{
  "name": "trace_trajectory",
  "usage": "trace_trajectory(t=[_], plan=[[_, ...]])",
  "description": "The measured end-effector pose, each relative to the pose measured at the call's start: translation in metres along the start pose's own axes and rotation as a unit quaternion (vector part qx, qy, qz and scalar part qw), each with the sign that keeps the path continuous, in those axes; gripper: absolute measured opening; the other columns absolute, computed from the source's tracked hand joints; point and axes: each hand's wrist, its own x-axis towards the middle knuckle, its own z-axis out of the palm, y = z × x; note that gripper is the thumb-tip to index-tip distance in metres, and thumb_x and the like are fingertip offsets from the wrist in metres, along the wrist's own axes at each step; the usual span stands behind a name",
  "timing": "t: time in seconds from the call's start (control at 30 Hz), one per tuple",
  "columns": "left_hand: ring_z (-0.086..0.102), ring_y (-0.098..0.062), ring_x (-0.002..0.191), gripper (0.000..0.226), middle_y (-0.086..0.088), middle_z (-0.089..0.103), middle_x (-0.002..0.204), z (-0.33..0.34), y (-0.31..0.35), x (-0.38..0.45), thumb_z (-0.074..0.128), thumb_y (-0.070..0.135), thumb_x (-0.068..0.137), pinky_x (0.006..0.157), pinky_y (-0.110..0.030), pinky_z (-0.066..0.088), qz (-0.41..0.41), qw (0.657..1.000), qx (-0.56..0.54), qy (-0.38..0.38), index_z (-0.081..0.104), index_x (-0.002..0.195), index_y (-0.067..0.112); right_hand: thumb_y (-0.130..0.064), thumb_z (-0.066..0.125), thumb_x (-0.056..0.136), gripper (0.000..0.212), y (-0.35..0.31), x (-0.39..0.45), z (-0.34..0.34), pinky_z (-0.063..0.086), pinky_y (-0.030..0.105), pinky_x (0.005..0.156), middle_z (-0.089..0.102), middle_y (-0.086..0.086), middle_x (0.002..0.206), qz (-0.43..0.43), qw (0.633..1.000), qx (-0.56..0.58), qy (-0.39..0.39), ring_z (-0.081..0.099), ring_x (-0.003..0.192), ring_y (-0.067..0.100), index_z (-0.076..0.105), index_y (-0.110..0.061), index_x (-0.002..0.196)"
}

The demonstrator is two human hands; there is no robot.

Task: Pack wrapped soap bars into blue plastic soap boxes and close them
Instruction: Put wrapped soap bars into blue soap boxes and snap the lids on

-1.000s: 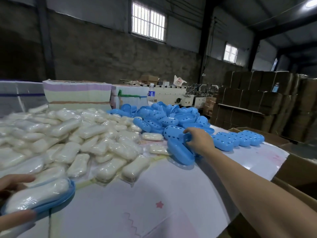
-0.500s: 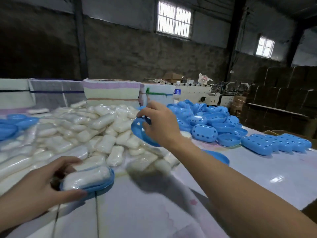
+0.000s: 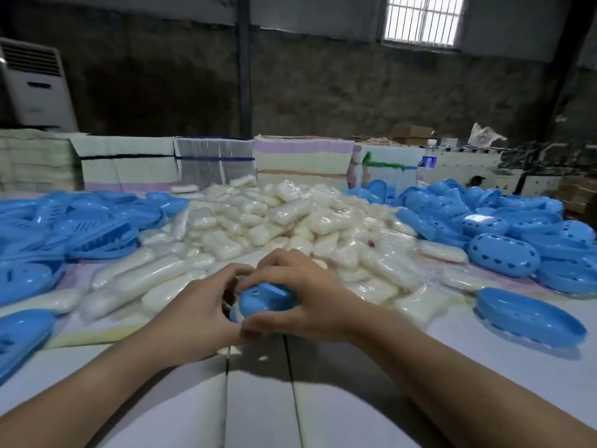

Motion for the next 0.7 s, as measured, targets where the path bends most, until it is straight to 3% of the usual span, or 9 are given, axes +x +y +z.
trace_trajectory(t=[0.2,0.33,0.5,0.6,0.7], plan=[[0.065,0.001,0.092,0.077,0.022,0.07,0.102,-0.002,-0.001,-0.001,0.08,0.064,0.047,0.078,-0.027,0.055,-0.008,1.0,0.01,0.008,0.056,0.118,0.049,-0.037,0.072,0.079,0.061,0.021,-0.01,-0.021,0.042,0.03,0.096,0.055,-0.01,0.122,0.026,0.996,0.021,-0.078,0.048,0.112,0.006,0.049,-0.043,0.135],[0.064,-0.001,0.102,0.087,0.02,0.068,0.112,-0.005,-0.001,-0.003,0.083,0.063,0.048,0.088,-0.032,0.056,-0.009,0.999,0.02,-0.028,0.05,0.128,0.049,-0.048,0.07,0.077,0.061,0.03,-0.014,-0.017,0.036,0.012,0.088,0.056,-0.021,0.123,0.033,0.996,0.002,-0.084,0.047,0.109,-0.004,0.048,-0.045,0.134],[0.065,0.0,0.104,0.085,0.025,0.067,0.112,-0.004,-0.001,-0.004,0.087,0.055,0.05,0.089,-0.03,0.057,-0.003,1.0,0.002,-0.029,0.052,0.127,0.048,-0.047,0.071,0.075,0.055,0.026,-0.011,-0.012,0.038,0.006,0.08,0.062,-0.02,0.112,0.022,0.998,0.039,-0.036,0.053,0.1,-0.008,0.055,-0.04,0.127],[0.065,0.001,0.102,0.087,0.025,0.067,0.11,-0.003,-0.001,-0.003,0.09,0.051,0.046,0.085,-0.022,0.055,-0.019,1.0,-0.017,-0.011,0.055,0.126,0.044,-0.049,0.071,0.076,0.059,0.026,-0.012,-0.012,0.036,0.01,0.084,0.059,-0.016,0.117,0.037,0.998,0.015,-0.052,0.05,0.103,-0.003,0.054,-0.041,0.131],[0.066,0.0,0.098,0.081,0.024,0.068,0.107,-0.004,0.0,-0.003,0.097,0.032,0.051,0.077,-0.016,0.054,-0.029,0.999,-0.036,-0.005,0.057,0.121,0.041,-0.046,0.076,0.077,0.073,0.024,-0.016,-0.009,0.031,0.016,0.095,0.051,-0.012,0.124,0.033,0.995,-0.033,-0.091,0.04,0.109,0.005,0.039,-0.053,0.14]])
